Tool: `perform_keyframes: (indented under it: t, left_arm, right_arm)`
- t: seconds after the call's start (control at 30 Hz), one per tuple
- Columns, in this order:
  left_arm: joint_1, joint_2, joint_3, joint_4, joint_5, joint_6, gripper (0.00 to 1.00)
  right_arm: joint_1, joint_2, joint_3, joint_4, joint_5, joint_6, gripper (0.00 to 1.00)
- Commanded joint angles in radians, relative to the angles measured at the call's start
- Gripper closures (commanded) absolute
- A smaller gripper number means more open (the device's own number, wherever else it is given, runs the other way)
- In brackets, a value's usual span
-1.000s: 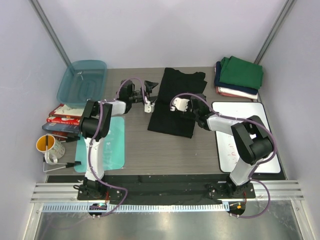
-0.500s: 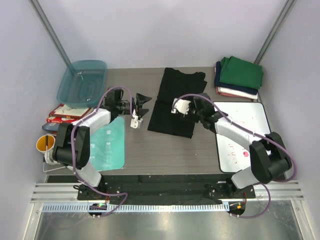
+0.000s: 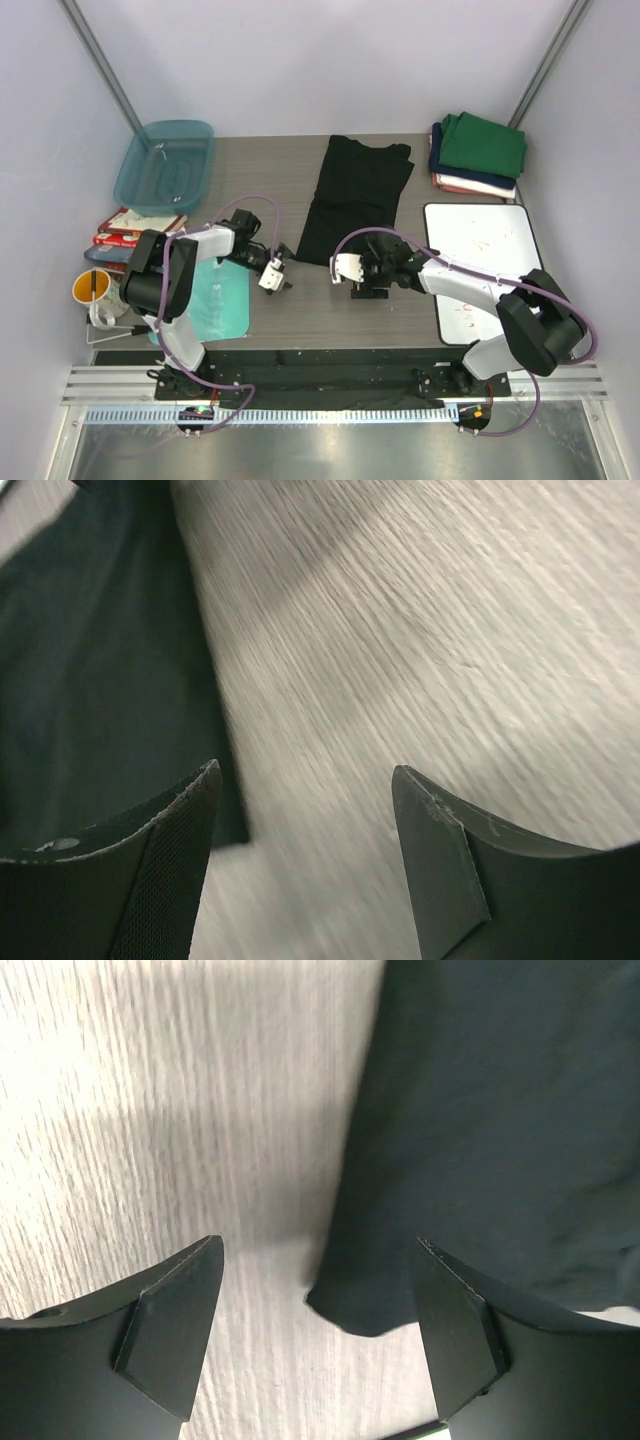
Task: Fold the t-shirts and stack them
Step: Grab one side of the 2/3 rectangular tshirt with both arms
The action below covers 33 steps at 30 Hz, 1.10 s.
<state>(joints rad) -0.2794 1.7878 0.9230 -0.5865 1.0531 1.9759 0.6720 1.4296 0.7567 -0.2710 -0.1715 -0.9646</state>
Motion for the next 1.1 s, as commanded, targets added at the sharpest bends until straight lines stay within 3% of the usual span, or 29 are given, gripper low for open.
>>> perform_keyframes:
  t: [0.0,0.27,0.5,0.6,0.7,0.73,0.77,0.87,0.93,1.0,1.07]
  left_arm:
    - [-0.033,0.008,0.002,0.158,0.016,0.356,0.31]
    - [-0.041,0.073,0.036,0.318,-0.022,0.241,0.32]
    - [-0.041,0.148,0.112,0.332,-0.050,0.218,0.34]
    - [-0.038,0.185,0.145,0.330,-0.064,0.209,0.42]
    - [-0.034,0.208,0.169,0.318,-0.064,0.210,0.77]
    - [-0.032,0.216,0.181,0.306,-0.064,0.213,0.95]
    - [-0.032,0.217,0.186,0.288,-0.062,0.224,1.00]
    - [-0.024,0.191,0.209,0.145,-0.047,0.274,1.00]
    - [-0.014,0.150,0.234,-0.056,-0.027,0.357,1.00]
    - [-0.001,0.115,0.255,-0.270,-0.015,0.431,1.00]
    - [0.002,0.047,0.258,-0.384,0.002,0.449,1.00]
  right_arm:
    - [0.005,0.008,-0.046,0.095,0.038,0.021,0.20]
    - [-0.011,0.060,-0.085,0.190,0.081,0.004,0.20]
    - [-0.064,0.127,-0.042,0.190,0.063,-0.017,0.23]
    - [-0.091,0.144,-0.023,0.148,0.034,-0.052,0.33]
    - [-0.104,0.161,0.001,0.067,0.007,-0.100,0.70]
    - [-0.104,0.166,0.022,0.021,-0.006,-0.109,0.83]
    - [-0.107,0.170,0.033,-0.003,-0.019,-0.120,0.86]
    - [-0.114,0.166,0.088,-0.115,-0.085,-0.151,0.95]
    - [-0.117,0.149,0.141,-0.216,-0.121,-0.161,0.99]
    - [-0.118,0.128,0.197,-0.339,-0.184,-0.183,0.99]
    - [-0.120,0.109,0.228,-0.408,-0.235,-0.186,0.99]
